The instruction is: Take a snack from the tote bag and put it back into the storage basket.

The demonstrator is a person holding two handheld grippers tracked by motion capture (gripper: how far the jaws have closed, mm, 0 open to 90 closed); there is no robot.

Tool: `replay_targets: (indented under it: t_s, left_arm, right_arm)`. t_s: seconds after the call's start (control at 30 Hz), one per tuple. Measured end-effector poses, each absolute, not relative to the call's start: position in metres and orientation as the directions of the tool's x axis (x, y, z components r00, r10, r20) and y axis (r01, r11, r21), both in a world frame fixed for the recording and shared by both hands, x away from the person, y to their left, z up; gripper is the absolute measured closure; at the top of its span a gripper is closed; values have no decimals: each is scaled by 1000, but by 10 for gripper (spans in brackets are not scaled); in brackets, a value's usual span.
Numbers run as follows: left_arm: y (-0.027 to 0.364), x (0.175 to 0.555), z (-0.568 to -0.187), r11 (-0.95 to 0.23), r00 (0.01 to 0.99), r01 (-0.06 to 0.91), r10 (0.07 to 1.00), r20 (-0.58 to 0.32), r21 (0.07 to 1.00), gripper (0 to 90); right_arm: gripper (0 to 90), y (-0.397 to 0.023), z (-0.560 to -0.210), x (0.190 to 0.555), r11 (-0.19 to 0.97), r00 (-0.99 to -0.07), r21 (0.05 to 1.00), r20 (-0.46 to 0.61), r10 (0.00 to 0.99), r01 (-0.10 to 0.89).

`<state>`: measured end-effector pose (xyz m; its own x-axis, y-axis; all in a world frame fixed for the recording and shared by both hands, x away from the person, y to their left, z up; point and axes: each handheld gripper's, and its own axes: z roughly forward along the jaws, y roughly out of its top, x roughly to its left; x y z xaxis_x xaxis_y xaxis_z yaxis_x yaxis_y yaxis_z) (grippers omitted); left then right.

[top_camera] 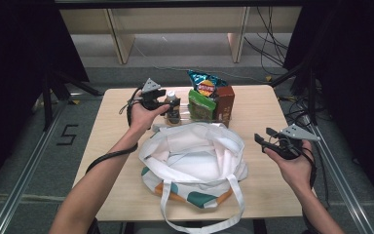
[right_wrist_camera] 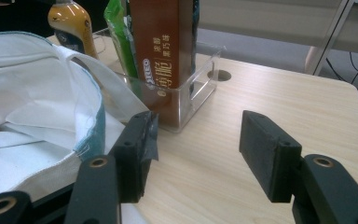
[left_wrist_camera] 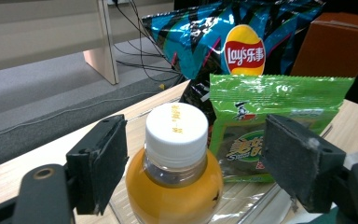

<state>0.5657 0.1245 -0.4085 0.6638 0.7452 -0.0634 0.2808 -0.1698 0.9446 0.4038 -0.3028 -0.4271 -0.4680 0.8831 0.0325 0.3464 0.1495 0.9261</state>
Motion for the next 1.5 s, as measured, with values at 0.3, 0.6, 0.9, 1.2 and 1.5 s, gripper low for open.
replay_targets:
  t_s: [0.3,0.6,0.9,1.2,1.5]
  left_arm:
    - [133,550,-405,-148,653,298,752,-88,943,208]
    - [138,534,-401,-120,643,304,757,-111,945,198]
    - [140,512,-394,-114,655,300,746,-118,947,197]
    - [140,494,-391,-98,668,305,731,-139,947,196]
    - [149,469,-393,-115,676,295,727,-122,949,195]
  right_arm:
    - [454,-303,-426,402,140,-456,921,44,889,363]
    - [453,-303,-427,405,157,-464,931,16,886,330]
    - [453,-302,-426,403,132,-444,933,33,896,336]
    - [453,-302,-425,403,154,-463,925,27,886,347]
    - [453,-304,-425,403,150,-458,927,26,889,343]
